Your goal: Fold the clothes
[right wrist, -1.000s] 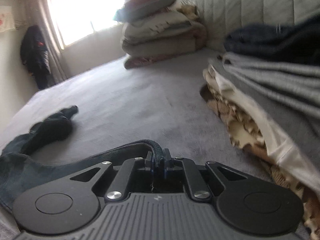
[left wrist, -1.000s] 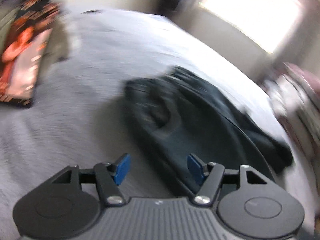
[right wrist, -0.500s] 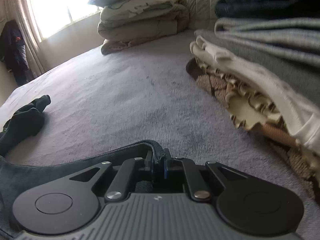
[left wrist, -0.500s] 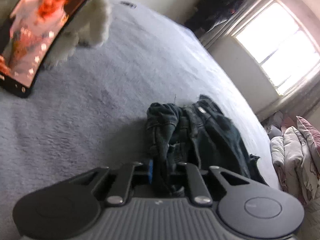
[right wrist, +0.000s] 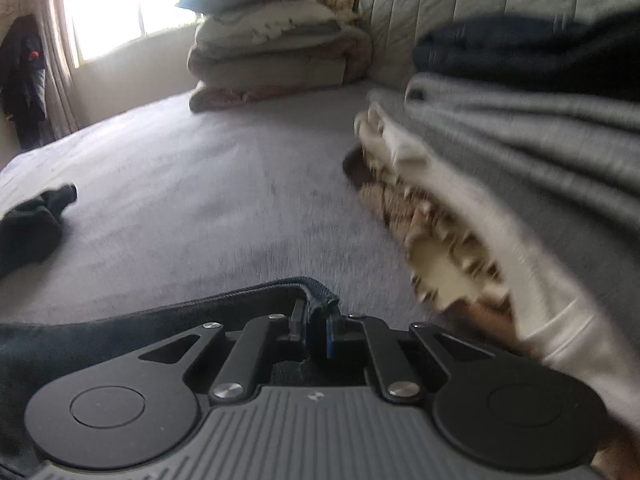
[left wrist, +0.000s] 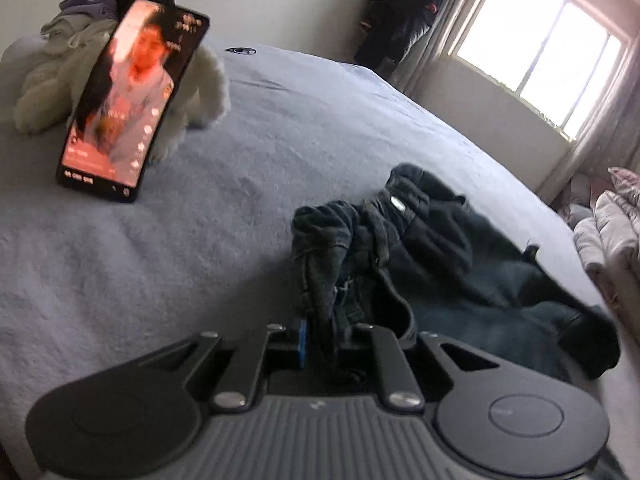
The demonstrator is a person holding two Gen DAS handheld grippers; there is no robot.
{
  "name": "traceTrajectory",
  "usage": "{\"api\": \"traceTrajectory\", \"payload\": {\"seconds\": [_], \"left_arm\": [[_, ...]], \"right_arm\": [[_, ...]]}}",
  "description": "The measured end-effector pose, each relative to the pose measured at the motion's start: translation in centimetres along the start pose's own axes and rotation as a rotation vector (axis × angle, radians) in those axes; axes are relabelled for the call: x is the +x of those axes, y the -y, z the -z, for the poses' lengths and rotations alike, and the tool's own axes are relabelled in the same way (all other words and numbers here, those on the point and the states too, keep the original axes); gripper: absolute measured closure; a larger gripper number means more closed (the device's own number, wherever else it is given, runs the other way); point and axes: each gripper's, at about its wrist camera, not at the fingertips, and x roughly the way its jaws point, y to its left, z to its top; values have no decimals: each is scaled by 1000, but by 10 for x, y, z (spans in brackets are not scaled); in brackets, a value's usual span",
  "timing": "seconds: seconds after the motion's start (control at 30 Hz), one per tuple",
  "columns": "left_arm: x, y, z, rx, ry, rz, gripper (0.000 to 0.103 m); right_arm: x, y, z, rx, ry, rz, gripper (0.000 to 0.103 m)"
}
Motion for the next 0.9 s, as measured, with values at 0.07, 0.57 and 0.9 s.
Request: {"api": "traceTrajectory", "payload": {"seconds": [0.07,0.57,0.9], "left_arm": [[0,2,4,32,22,1,82],[5,-10,4,-32,0,101,60],[5,-5,8,1,10,78,68]], "right_arm": [[1,2,3,12,6,7,86],[-82,37,29,332,-125,-36,53],[-71,30,59,597,-113,-107,62]]}}
